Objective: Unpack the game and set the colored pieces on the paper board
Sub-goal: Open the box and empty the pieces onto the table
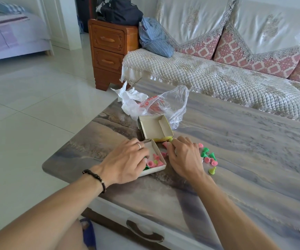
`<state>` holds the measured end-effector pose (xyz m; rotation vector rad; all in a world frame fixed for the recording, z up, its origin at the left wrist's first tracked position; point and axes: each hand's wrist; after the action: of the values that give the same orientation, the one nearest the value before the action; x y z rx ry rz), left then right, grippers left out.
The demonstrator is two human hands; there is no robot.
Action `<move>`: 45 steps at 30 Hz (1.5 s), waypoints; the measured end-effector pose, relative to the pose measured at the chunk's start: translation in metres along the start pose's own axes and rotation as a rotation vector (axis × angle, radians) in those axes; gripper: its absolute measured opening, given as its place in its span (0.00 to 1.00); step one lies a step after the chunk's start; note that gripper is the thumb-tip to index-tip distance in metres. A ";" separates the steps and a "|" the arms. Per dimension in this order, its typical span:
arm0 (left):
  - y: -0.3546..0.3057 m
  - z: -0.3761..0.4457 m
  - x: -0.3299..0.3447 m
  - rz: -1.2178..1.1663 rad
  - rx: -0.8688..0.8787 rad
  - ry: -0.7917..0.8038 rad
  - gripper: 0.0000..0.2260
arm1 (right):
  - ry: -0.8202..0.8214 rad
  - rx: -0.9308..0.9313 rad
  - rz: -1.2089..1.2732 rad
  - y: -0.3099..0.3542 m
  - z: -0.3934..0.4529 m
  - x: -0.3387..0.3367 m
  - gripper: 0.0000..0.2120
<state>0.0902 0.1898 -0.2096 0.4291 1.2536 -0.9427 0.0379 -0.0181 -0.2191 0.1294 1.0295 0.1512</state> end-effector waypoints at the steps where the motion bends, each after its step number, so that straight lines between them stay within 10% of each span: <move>1: 0.001 0.000 0.000 -0.008 -0.002 0.006 0.12 | -0.012 -0.034 0.016 0.002 -0.002 -0.001 0.17; 12: 0.001 0.022 -0.003 -0.208 -0.254 0.066 0.17 | -0.009 -0.158 0.159 0.027 -0.011 -0.004 0.12; 23: -0.027 0.068 -0.009 -0.236 -0.197 -0.166 0.24 | -0.135 0.007 0.129 -0.013 -0.026 -0.025 0.11; 36: -0.072 0.090 0.027 -0.007 -0.031 0.108 0.11 | -0.099 0.119 0.054 -0.055 -0.062 -0.037 0.11; 45: -0.022 0.022 -0.006 -0.174 -0.150 -0.077 0.26 | -0.105 0.018 0.048 -0.019 -0.039 -0.023 0.09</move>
<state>0.0862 0.1628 -0.1929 0.1659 1.2958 -0.9945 -0.0055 -0.0390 -0.2231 0.1762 0.9240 0.1771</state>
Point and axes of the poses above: each hand's wrist, its own z-axis towards the middle knuckle, its own x-axis out of the palm, y = z × x, and after that the axes turned 8 degrees about -x, right-handed
